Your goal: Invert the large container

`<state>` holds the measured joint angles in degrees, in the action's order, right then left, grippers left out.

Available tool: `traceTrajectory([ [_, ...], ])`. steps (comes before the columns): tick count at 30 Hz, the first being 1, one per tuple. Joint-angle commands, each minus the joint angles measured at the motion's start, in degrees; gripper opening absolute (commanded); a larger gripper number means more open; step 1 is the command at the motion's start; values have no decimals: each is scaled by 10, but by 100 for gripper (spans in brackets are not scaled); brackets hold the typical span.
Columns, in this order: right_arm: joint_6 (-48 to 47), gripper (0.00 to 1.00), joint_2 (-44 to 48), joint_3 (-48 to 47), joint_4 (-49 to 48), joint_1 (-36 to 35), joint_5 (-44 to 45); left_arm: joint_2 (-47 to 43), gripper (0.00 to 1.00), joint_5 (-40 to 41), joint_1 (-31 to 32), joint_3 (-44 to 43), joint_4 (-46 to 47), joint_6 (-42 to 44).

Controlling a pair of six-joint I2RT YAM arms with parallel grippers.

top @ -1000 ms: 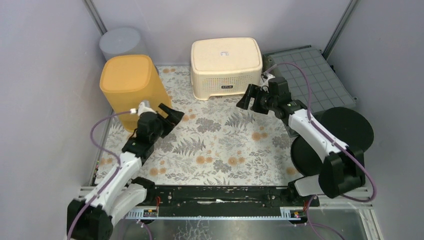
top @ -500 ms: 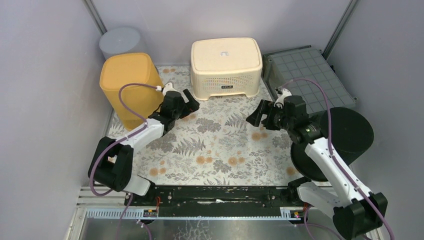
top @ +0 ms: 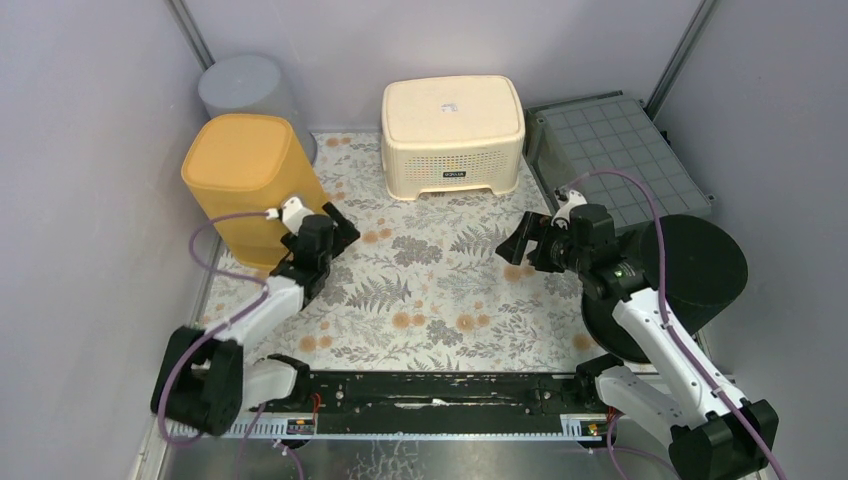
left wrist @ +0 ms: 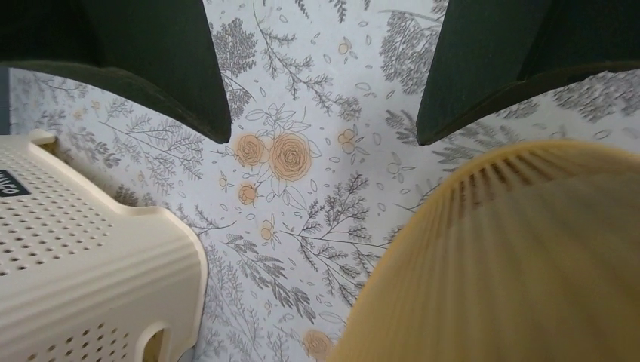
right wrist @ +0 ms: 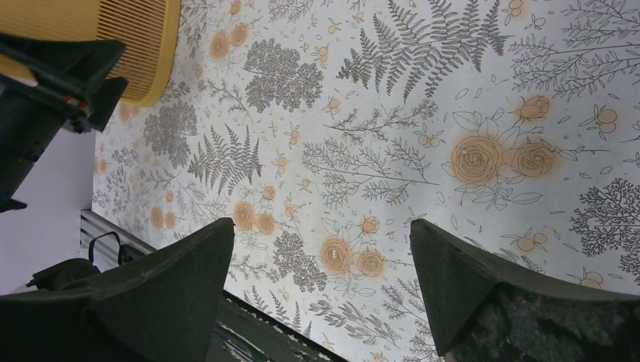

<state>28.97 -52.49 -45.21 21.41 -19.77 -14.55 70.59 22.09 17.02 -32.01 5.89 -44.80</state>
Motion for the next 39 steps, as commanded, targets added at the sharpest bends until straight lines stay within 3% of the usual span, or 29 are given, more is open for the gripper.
traceTrajectory([
  [1, -4, 94, -3, 12, -30, 0, 0, -100, 100, 26, -5, 44, -15, -6],
  [9, -43, 96, -18, 31, -46, 0, 41, -209, 100, -38, -1, 35, -74, 46],
  [16, -102, 99, 10, 91, -119, 0, 165, -169, 100, -17, -1, 30, -58, 110],
  [22, -151, 99, 30, 141, -173, 1, 288, -97, 100, -36, -1, 34, 8, 175],
  [27, -188, 99, 59, 202, -250, 2, 357, -56, 100, -5, -1, 26, 46, 227],
  [33, -207, 99, 80, 265, -338, 5, 407, -63, 100, -10, -1, 77, 147, 322],
  [39, -224, 99, 37, 299, -446, 24, 415, -69, 100, 37, -3, 117, 242, 388],
])
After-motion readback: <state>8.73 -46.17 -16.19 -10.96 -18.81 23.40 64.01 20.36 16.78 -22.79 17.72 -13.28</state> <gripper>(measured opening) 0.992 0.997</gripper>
